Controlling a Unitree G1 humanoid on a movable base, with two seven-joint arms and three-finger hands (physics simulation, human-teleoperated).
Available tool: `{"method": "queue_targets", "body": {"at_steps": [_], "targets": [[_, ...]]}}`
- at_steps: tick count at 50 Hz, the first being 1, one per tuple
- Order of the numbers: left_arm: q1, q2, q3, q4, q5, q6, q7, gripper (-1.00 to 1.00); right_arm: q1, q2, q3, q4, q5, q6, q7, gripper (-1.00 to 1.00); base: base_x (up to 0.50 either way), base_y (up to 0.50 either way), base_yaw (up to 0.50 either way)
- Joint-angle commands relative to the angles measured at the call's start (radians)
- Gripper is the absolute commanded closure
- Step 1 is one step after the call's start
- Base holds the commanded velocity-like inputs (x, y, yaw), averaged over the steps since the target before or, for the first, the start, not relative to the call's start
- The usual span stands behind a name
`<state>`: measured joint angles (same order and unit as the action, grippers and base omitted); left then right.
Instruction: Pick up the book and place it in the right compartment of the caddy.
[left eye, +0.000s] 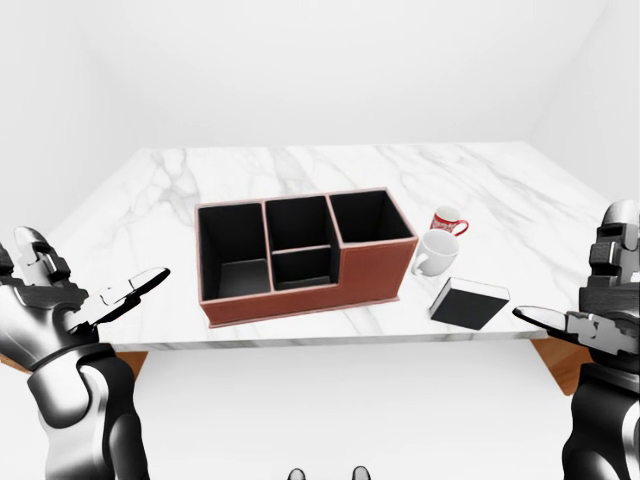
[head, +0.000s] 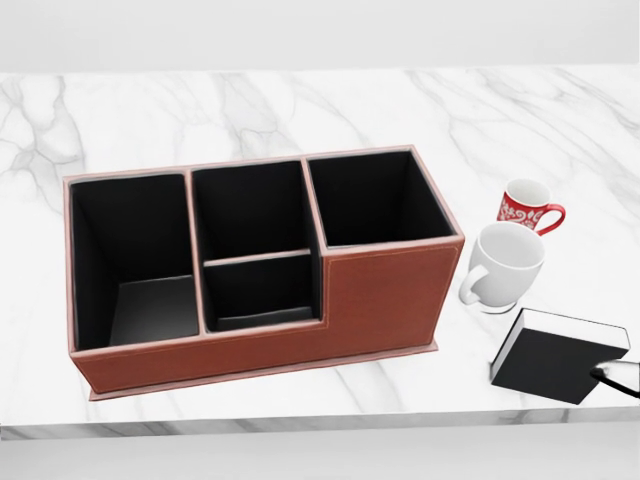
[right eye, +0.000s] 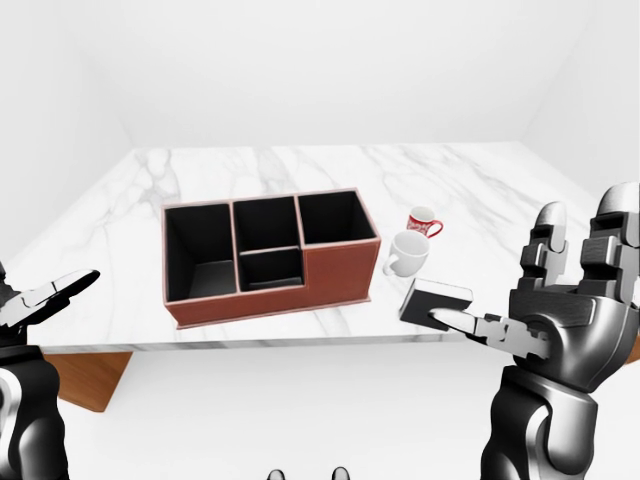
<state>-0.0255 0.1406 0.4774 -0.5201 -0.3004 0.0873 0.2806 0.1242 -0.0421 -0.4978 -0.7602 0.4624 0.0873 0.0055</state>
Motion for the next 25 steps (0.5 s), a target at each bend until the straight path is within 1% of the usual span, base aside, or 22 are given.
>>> {"method": "queue_targets", "body": {"at_steps": [1, 10, 15, 25], "targets": [[0.001, 0.0, 0.0, 0.009, -0.001, 0.0, -0.001, -1.0, 0.002, 0.001, 0.004, -0.002, -0.002, 0.0, 0.005, -1.0, 0.27, 0.0, 0.0], [0.004, -0.003, -0.005, -0.005, 0.003, 0.0, 0.0, -1.0, 0.002, 0.001, 0.002, 0.001, -0.001, 0.0, 0.009, -1.0, 0.27, 0.0, 0.0], [0.004, 0.0, 0.005, -0.001, -0.004, 0.0, -0.001, -1.0, 0.006, 0.002, 0.0, -0.004, -0.006, 0.0, 0.015, -1.0, 0.28, 0.0, 0.0], [0.005, -0.003, -0.001, 0.001, 0.001, 0.0, -0.001, -1.0, 0.008, 0.005, 0.012, -0.011, -0.022, 0.0, 0.026, -1.0, 0.28, 0.0, 0.0]]}}
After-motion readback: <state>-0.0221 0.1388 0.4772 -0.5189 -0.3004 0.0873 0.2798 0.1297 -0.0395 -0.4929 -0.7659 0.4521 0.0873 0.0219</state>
